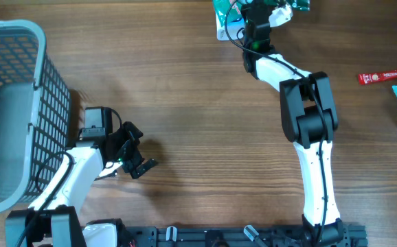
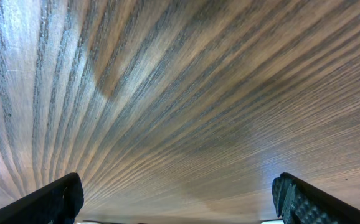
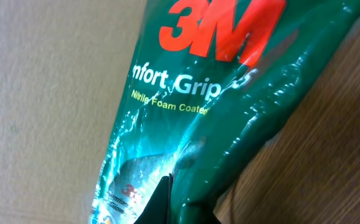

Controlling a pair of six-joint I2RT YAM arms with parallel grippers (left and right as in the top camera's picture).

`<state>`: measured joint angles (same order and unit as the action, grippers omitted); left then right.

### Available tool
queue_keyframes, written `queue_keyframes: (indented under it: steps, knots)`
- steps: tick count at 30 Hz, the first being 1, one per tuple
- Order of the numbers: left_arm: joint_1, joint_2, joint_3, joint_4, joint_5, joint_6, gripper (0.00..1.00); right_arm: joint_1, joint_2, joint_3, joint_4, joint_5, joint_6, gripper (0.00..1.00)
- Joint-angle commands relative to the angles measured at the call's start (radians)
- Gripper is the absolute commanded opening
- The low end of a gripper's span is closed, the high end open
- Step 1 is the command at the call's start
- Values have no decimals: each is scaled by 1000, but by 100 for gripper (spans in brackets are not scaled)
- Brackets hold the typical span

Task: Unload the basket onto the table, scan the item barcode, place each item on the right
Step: 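Carry the glove pack to the right table edge and release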

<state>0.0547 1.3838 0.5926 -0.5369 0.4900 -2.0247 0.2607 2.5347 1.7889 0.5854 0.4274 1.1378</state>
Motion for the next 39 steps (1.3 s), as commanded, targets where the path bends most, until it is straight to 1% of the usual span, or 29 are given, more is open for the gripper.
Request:
queue_keyframes:
  steps: [1, 2, 5, 6, 7, 8, 12, 15, 18, 19, 23, 24, 25, 26, 27, 28, 31, 34, 39]
  knots:
    - [6, 6, 0, -1, -20, -156, 100, -18, -85, 19, -56, -1, -283, 5]
    - [6, 6, 0, -1, -20, -156, 100, -26, -137, 19, -126, 7, -313, 5]
    - [6, 6, 0, -1, -20, -156, 100, -74, -298, 19, -378, 50, -318, 4]
    - [6, 6, 0, -1, -20, -156, 100, -116, -367, 19, -493, 48, -324, 4]
    - [6, 6, 0, -1, -20, -156, 100, -147, -400, 19, -555, 48, -325, 4]
    - [6, 6, 0, -1, -20, -156, 100, -212, -435, 19, -649, 43, -324, 4]
    - [6, 6, 0, -1, -20, -156, 100, -428, -428, 11, -853, -81, -323, 4]
    - [6, 6, 0, -1, -20, -156, 100, -560, -402, -26, -933, -100, -339, 5]
    - [6, 6, 0, -1, -20, -156, 100, -655, -372, -64, -945, -210, -564, 4]
    - [6, 6, 0, -1, -20, -156, 100, -676, -370, -79, -946, -248, -606, 4]
    - [6, 6, 0, -1, -20, -156, 100, -728, -365, -129, -950, -353, -691, 4]
    - [6, 6, 0, -1, -20, -156, 100, -733, -365, -129, -960, -383, -724, 9]
    - [6, 6, 0, -1, -20, -156, 100, -738, -370, -129, -985, -416, -764, 31]
    - [6, 6, 0, -1, -20, -156, 100, -740, -378, -129, -1007, -430, -771, 63]
    - [6, 6, 0, -1, -20, -156, 100, -743, -395, -127, -1029, -443, -769, 75]
    - [6, 6, 0, -1, -20, -156, 100, -745, -423, -127, -1048, -464, -769, 100]
    - [6, 6, 0, -1, -20, -156, 100, -747, -562, -127, -1087, -486, -768, 99]
    - [6, 6, 0, -1, -20, -156, 100, -743, -759, -127, -1141, -524, -769, 100]
    - [6, 6, 0, -1, -20, -156, 100, -743, -1088, -127, -1282, -723, -768, 100]
